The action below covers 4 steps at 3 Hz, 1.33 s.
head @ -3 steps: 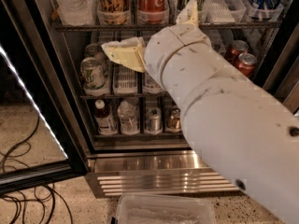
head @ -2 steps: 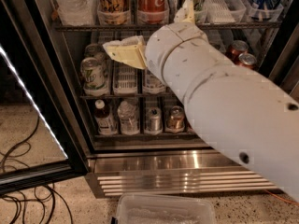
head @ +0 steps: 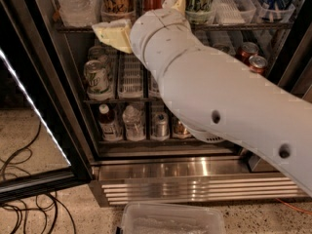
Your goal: Pick coke can from top shelf of fridge
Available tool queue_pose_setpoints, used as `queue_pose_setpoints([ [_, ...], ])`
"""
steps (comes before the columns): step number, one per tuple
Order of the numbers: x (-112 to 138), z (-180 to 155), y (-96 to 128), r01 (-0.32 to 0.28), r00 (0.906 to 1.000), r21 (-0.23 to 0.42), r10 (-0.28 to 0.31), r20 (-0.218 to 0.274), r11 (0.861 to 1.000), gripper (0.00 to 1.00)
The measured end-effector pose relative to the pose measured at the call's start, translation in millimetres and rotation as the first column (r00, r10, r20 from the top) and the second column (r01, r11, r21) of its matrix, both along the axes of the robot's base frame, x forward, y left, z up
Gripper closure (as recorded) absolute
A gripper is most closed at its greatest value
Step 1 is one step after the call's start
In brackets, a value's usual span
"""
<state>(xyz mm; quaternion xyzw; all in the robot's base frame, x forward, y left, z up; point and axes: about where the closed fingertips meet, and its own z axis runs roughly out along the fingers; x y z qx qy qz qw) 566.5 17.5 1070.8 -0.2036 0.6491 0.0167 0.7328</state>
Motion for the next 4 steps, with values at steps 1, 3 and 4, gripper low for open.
queue_pose_setpoints([
  [1, 2, 11, 0, 0.042, 0.9986, 0.008, -0.042, 0.031, 0.999, 0.0],
  [3, 6, 8, -5, 0.081, 0.9964, 0.03, -0.082, 0.021, 0.996, 0.03],
  [4, 11, 10, -12, 0.133, 0.9907, 0.045, -0.134, 0.02, 0.99, 0.2],
])
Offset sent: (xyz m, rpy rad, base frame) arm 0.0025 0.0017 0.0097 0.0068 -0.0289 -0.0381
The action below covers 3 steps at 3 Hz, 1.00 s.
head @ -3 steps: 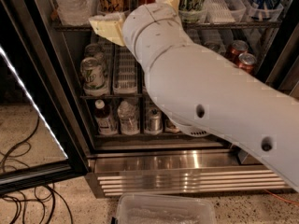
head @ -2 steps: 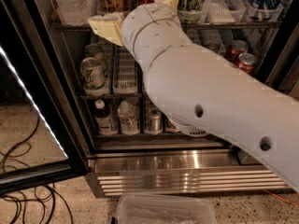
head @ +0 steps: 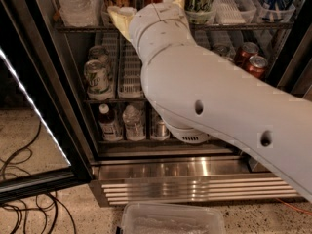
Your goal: Pick coke can from top shelf of fridge
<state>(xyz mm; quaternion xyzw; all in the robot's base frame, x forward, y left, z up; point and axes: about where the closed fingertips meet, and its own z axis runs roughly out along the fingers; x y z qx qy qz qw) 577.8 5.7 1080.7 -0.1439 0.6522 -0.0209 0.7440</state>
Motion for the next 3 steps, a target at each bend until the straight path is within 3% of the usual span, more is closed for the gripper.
queue_pose_setpoints([
  [2, 7.2, 3.2, -3.5, 0.042, 0.9991, 0.003, -0.042, 0.006, 0.999, 0.3],
  [3, 11.6, 3.8, -4.6, 0.059, 0.9982, 0.005, -0.059, 0.012, 0.998, 0.26],
])
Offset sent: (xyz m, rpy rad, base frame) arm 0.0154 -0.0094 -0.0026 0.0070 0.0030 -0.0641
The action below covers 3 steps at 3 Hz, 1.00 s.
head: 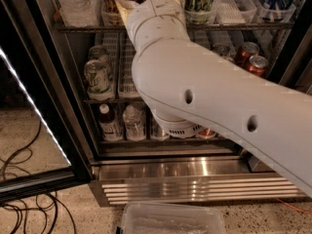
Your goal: Pick coke can from top shelf of fridge
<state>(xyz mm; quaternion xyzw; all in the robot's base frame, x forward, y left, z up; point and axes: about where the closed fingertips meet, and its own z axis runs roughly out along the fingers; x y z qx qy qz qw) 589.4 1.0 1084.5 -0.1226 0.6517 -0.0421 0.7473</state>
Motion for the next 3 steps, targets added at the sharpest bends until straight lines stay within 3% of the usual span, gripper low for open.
queue_pose_setpoints([
  [3, 21, 4, -5, 0.058, 0.9978, -0.005, -0.058, 0.03, 0.998, 0.28],
])
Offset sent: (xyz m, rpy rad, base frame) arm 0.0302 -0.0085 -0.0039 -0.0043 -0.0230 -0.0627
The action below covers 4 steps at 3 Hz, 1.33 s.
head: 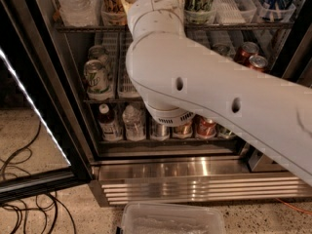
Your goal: Pick coke can from top shelf of fridge
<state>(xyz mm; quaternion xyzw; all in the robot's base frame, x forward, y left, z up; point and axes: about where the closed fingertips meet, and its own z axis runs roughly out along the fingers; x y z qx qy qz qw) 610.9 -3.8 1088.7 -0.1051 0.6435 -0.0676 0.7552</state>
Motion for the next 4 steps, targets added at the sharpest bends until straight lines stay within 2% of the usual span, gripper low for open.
queue_pose_setpoints([
  [2, 6, 1, -8, 0.048, 0.9988, 0.004, -0.048, 0.01, 0.999, 0.34],
  [3, 10, -1, -6, 0.048, 0.9988, 0.009, -0.048, 0.01, 0.999, 0.35],
  [4, 40, -2, -13, 0.042, 0.9983, 0.043, -0.043, 0.039, 0.998, 0.38],
])
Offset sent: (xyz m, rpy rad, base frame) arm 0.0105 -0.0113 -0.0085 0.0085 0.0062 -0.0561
